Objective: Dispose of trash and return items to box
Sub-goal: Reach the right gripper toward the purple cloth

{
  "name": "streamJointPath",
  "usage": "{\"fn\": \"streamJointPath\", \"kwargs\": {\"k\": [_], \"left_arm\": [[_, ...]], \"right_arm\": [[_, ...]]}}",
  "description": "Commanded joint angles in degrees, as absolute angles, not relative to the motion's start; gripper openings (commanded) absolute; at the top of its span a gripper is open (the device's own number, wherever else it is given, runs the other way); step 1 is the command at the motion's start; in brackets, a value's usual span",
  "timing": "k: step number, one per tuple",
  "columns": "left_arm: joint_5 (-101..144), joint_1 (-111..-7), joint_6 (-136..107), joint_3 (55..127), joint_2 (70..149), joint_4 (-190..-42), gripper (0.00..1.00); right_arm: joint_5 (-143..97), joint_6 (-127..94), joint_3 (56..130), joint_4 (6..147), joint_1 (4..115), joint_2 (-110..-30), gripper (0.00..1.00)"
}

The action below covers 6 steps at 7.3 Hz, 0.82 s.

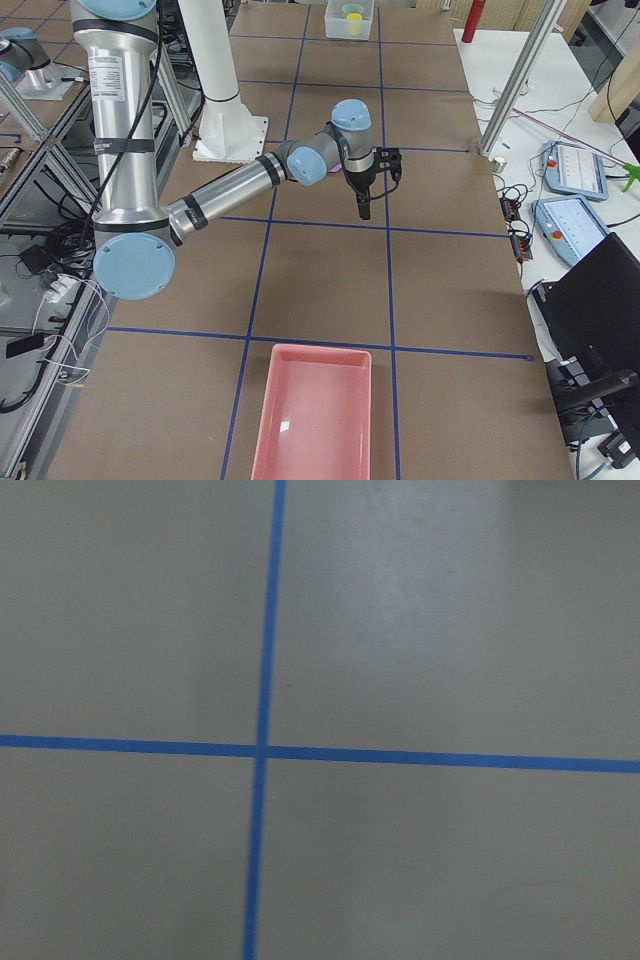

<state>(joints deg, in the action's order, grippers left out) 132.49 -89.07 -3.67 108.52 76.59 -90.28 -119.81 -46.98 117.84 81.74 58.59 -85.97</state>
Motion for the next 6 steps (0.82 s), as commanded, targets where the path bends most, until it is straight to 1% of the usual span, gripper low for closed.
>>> {"fn": "streamJointPath", "kwargs": {"k": [1,3,4,5,6], "left_arm": [[132.71,-89.03,-3.6,108.63,76.46,-90.53,0.99],[132.8,-89.03,-3.6,108.63,76.03,-90.62,0.99],[132.72,-89.03,-3.6,108.55,76.03,-90.62,0.99],[132.71,-89.03,-3.6,108.28,75.68,-90.62,0.99],[132.8,-89.03,-3.6,108.28,75.33,-90.62,0.99]], "right_arm": [[-108.42,-66.29,118.39,82.87,43.13,-76.6,1.0],[-99.88,-77.21,118.56,95.29,32.74,-65.1,1.0],[-96.62,-81.26,118.39,99.28,28.69,-61.65,1.0],[-93.11,-84.17,117.69,99.84,24.65,-61.09,1.0],[-91.68,-86.81,115.95,100.02,22.87,-59.69,1.0]]}}
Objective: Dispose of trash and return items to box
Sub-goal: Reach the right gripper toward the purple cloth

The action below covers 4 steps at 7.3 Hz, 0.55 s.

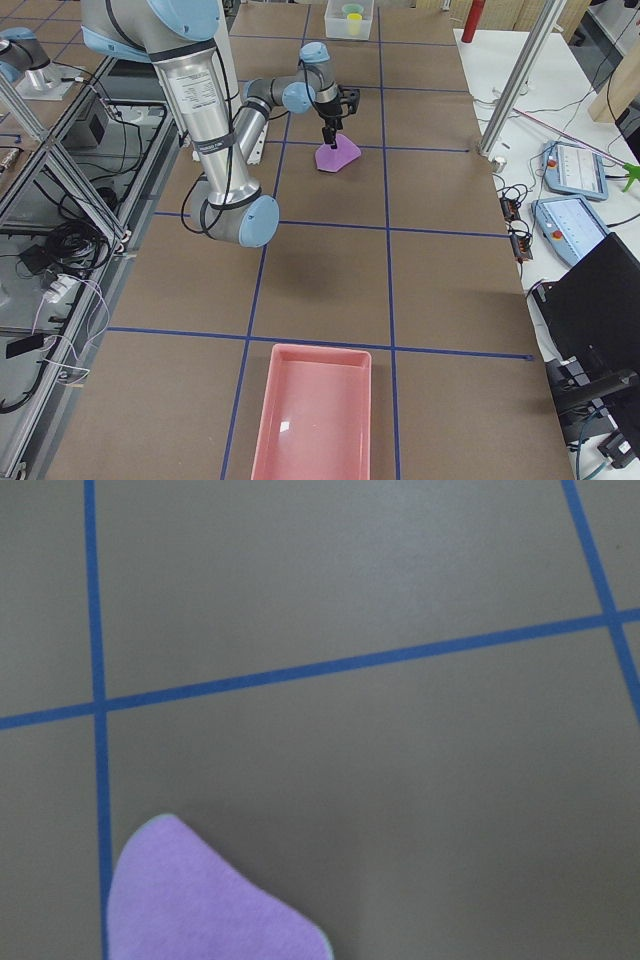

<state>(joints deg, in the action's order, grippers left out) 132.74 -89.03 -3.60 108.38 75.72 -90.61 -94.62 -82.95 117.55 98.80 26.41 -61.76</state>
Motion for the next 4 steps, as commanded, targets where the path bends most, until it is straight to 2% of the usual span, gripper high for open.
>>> {"fn": "streamJointPath", "kwargs": {"k": [1,2,4], "left_arm": [[132.8,-89.03,-3.6,108.28,75.15,-90.62,0.99],[132.8,-89.03,-3.6,108.28,75.15,-90.62,0.99],[132.72,-89.03,-3.6,108.19,75.06,-90.62,0.99]], "right_arm": [[-91.06,-87.97,112.19,101.24,22.42,-56.11,1.0],[-90.1,-88.5,107.89,101.42,22.24,-52.59,1.0],[-87.47,-88.51,105.13,101.51,21.1,-52.12,0.94]]}}
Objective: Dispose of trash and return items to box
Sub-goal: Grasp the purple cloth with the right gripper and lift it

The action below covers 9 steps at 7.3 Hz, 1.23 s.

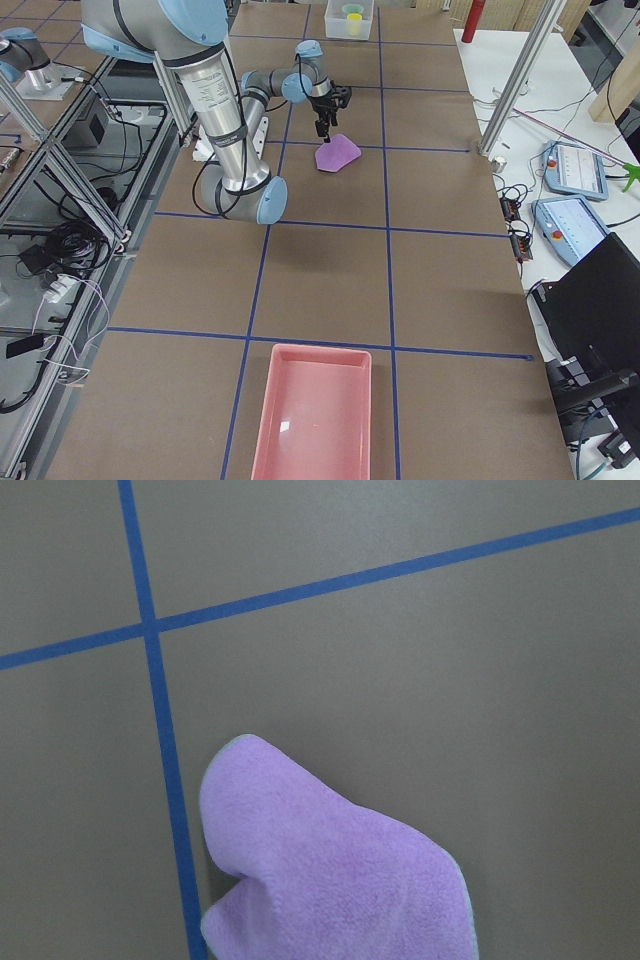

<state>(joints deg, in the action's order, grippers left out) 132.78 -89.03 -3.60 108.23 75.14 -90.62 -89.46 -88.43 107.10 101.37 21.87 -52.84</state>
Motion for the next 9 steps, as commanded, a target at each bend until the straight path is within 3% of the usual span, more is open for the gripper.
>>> {"fn": "streamJointPath", "kwargs": {"k": [1,3,4,6,9], "left_arm": [[132.71,-89.03,-3.6,108.11,75.06,-90.62,0.99],[132.71,-89.03,-3.6,108.02,75.06,-90.62,0.99],[132.71,-89.03,-3.6,107.58,75.06,-90.62,0.99],[132.71,-89.03,-3.52,107.49,75.06,-90.62,0.99],[132.63,-89.03,-3.52,107.14,75.06,-90.62,0.99]], "right_arm": [[-86.49,-88.42,104.16,101.43,21.09,-51.68,0.9],[-85.35,-88.24,103.97,101.34,20.74,-51.5,0.72],[-85.17,-88.24,103.97,101.34,20.66,-51.42,0.52],[-85.08,-88.16,103.97,101.16,20.65,-50.89,0.02],[-84.38,-87.45,104.15,101.07,20.83,-49.93,0.0]]}}
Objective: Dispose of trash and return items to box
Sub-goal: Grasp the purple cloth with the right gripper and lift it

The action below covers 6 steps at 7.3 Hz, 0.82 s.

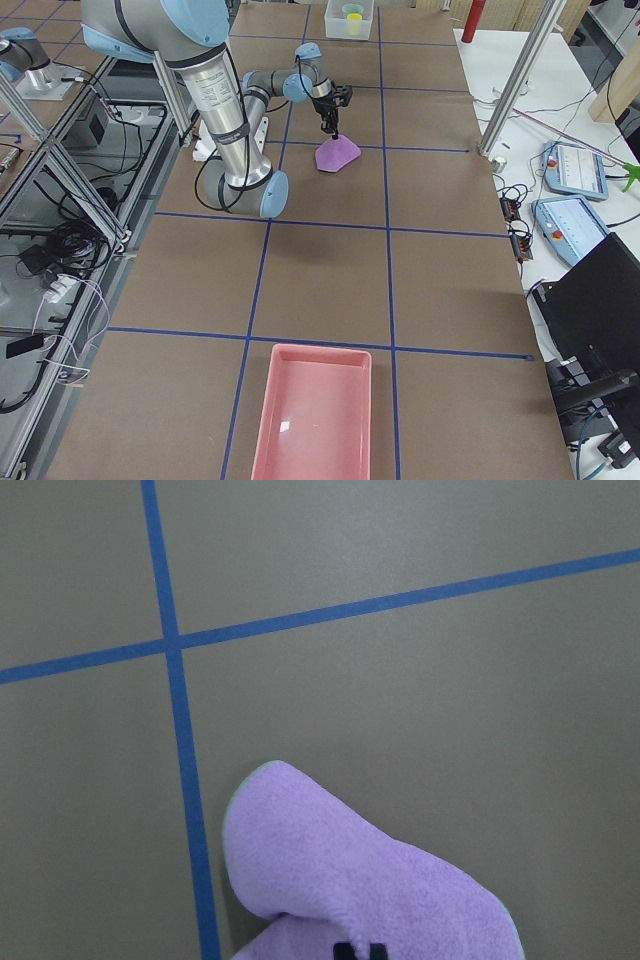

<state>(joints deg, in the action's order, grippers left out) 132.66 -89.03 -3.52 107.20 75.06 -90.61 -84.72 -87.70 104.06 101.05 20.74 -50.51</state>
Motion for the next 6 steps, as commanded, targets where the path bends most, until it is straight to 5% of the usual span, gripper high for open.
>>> {"fn": "streamJointPath", "kwargs": {"k": [1,6], "left_arm": [[132.63,-89.03,-3.52,107.14,75.06,-90.62,0.99],[132.8,-89.03,-3.78,106.18,74.71,-89.74,0.99]], "right_arm": [[-84.38,-87.36,105.46,101.16,21.35,-49.83,0.0],[-97.95,-68.19,121.35,109.25,36.77,-57.88,0.0]]}}
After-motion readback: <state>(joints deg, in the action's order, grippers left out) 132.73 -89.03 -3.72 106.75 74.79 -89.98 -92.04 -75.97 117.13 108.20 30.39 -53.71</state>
